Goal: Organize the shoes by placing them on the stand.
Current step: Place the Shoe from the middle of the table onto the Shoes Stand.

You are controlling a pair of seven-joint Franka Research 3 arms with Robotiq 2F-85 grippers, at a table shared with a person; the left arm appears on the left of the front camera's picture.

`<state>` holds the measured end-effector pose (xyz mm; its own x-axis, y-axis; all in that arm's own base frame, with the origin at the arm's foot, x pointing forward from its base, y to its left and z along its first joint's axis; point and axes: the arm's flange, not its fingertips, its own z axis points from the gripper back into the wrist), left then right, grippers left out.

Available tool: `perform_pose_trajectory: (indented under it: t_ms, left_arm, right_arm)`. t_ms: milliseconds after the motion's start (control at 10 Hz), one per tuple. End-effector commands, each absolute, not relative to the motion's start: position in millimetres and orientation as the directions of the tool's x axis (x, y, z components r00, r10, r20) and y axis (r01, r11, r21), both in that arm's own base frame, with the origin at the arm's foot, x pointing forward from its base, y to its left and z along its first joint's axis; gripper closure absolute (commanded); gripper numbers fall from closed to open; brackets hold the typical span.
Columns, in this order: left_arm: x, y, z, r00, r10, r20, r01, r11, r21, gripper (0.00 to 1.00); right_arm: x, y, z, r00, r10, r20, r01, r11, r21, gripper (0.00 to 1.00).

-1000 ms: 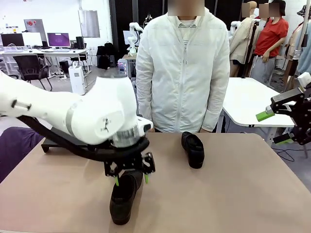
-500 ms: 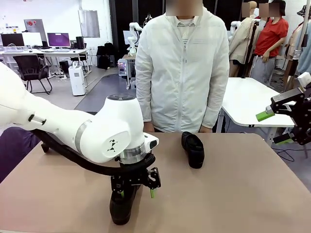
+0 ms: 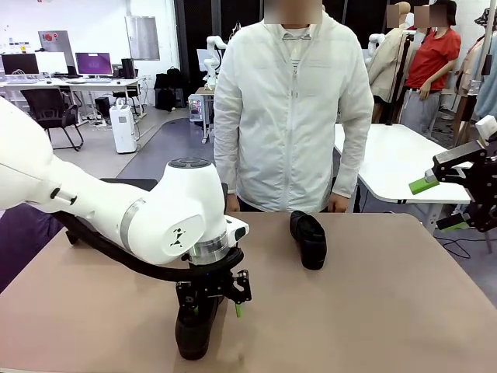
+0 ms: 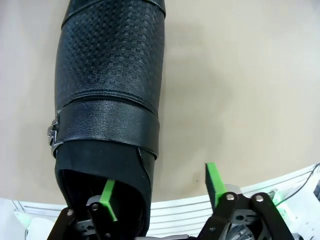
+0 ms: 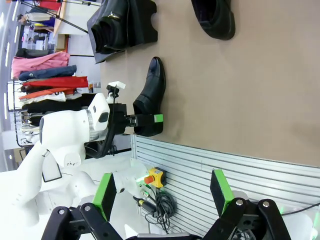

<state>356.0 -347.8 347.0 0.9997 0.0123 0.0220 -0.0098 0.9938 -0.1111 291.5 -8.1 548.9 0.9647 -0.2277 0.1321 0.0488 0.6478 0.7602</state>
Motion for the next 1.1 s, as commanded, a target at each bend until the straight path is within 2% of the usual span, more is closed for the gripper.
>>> perform_pose_trajectory:
  t_ms: [0,200,700,1000]
  left_arm:
    - [356,-352,346,0.999,0.021,0.049,-0.017,0.996,-0.089,1.00]
    - [357,-354,345,0.999,0.019,0.051,-0.016,0.999,-0.050,1.00]
    - [357,-351,349,0.999,0.018,0.032,-0.016,0.999,-0.051,1.00]
    - [350,-324,392,0.998,-0.051,0.033,0.053,0.997,-0.063,1.00]
  right_arm:
    - [294,-10,550,0.966,-0.211,0.149,0.021,0.639,0.769,0.00]
    - [294,-10,550,0.966,-0.211,0.149,0.021,0.639,0.769,0.00]
    - [294,-10,550,0.966,-0.211,0.149,0.021,0.639,0.769,0.00]
    - [294,-10,550,0.966,-0.211,0.149,0.021,0.639,0.769,0.00]
